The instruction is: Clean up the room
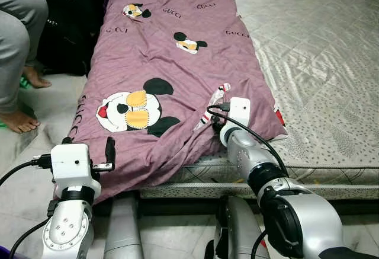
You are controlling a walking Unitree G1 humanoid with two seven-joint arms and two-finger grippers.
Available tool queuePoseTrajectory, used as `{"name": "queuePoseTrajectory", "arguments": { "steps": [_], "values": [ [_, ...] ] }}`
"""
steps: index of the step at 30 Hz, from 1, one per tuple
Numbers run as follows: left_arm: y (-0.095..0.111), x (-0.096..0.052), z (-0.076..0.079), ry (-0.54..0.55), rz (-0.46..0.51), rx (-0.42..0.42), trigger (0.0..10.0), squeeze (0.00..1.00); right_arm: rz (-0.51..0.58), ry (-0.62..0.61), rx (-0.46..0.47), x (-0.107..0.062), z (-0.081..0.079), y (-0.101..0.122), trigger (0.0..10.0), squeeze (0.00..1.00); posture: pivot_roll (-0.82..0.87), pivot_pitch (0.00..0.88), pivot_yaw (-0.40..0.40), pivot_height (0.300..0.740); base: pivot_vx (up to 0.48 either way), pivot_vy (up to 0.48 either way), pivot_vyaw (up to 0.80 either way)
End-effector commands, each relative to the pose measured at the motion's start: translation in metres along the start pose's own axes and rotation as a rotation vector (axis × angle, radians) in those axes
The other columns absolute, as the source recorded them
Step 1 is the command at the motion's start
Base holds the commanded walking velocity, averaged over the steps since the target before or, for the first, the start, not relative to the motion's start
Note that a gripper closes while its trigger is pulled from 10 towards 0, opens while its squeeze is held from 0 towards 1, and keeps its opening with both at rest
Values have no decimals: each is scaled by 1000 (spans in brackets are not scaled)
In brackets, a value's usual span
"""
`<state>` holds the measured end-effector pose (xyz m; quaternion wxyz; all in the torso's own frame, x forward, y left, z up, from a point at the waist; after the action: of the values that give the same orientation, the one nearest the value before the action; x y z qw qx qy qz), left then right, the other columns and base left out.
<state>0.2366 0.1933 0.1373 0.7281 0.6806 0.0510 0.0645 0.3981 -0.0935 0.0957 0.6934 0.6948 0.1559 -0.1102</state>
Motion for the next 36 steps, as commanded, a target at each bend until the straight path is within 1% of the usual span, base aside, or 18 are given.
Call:
{"name": "queuePoseTrajectory", "arguments": {
  "steps": [1, 5, 9, 11, 14, 17, 18, 20, 21, 23, 24, 26, 28, 29, 30, 31, 34, 36],
  "values": [
    [-3, 0, -1, 2, -21, 6, 10000, 0, -18, -7, 25, 0, 5, -5, 0, 0, 208, 135, -55, 549, 0, 0, 0],
    [-3, 4, -1, -1, -15, 4, 10000, 0, -34, -19, 39, -1, 15, -14, 0, 0, 204, 128, -53, 549, 0, 0, 0],
    [-2, 6, -2, 1, -10, 5, 10000, 0, -21, 14, 55, -1, 9, -10, 0, 0, 211, 127, -52, 549, 0, 0, 0],
    [0, 7, -4, 6, -5, 9, 10000, 0, -3, 39, 38, 0, 11, -6, 0, 0, 212, 126, -52, 549, 0, 0, 0],
    [-2, 7, -5, 9, -9, 10, 10000, 0, -12, 45, 12, -3, 29, -17, 0, 0, 202, 128, -50, 549, 0, 0, 0],
    [-3, 8, -3, 1, -14, 5, 10000, 0, 8, -2, -9, -10, 65, -26, 0, 0, 178, 130, -42, 549, 0, 0, 0],
    [-3, 8, -3, 0, -14, 5, 10000, 0, 11, -8, -8, -12, 71, -28, 0, 0, 178, 130, -42, 549, 0, 0, 0],
    [-3, 11, -4, -2, -15, 4, 10000, 0, 13, -6, -8, -24, 86, -41, 0, 0, 166, 130, -36, 549, 0, 0, 0],
    [-4, 12, -3, -7, -16, 3, 10000, 0, 4, 18, -9, -33, 87, -52, 0, 0, 161, 130, -33, 549, 0, 0, 0],
    [-4, 12, -2, -10, -16, 2, 10000, 0, 16, 56, -30, -47, 86, -60, 0, 0, 156, 131, -29, 549, 0, 0, 0],
    [-4, 12, -2, -11, -16, 2, 10000, 0, 36, 69, -51, -57, 89, -63, 0, 0, 156, 131, -29, 549, 0, 0, 0],
    [-4, 13, -3, -12, -17, 2, 10000, 0, 60, 57, -70, -74, 99, -68, 0, 0, 145, 126, -26, 549, 0, 0, 0],
    [-5, 14, -3, -14, -18, 1, 10000, 0, 55, 44, -111, -91, 109, -81, 0, 0, 135, 124, -27, 549, 0, 0, 0],
    [-5, 14, -3, -15, -19, 0, 10000, 0, 32, 19, -94, -100, 115, -89, 0, 0, 128, 123, -26, 549, 0, 0, 0],
    [-6, 15, -2, -17, -21, -2, 10000, 0, 24, -8, -137, -106, 121, -92, 0, 0, 126, 123, -25, 549, 0, 0, 0],
    [-7, 15, -1, -21, -21, -5, 10000, 0, -7, -94, -132, -115, 141, -101, 0, 0, 117, 119, -25, 549, 0, 0, 0],
    [-8, 18, -1, -24, -23, -7, 10000, 0, -62, -164, -168, -132, 167, -112, 0, 0, 97, 109, -23, 549, 0, 0, 0],
    [-8, 19, 0, -26, -23, -11, 10000, 0, -107, -218, -208, -135, 180, -120, 0, 0, 96, 104, -24, 549, 0, 0, 0]
  ]
}}
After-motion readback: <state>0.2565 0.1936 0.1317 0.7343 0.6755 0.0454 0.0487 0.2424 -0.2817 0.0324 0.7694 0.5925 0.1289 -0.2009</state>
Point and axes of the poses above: a point about 5 cm out from each wrist's last joint towards the gripper, its own x axis pointing out of the wrist towards the gripper, its own y axis along the axis of the wrist's last joint, z = x × y, the point moved 2 cm from there along x, pointing out of the wrist towards the gripper, and after that the axes turned 9 degrees about -x, right-handed, at the moved point
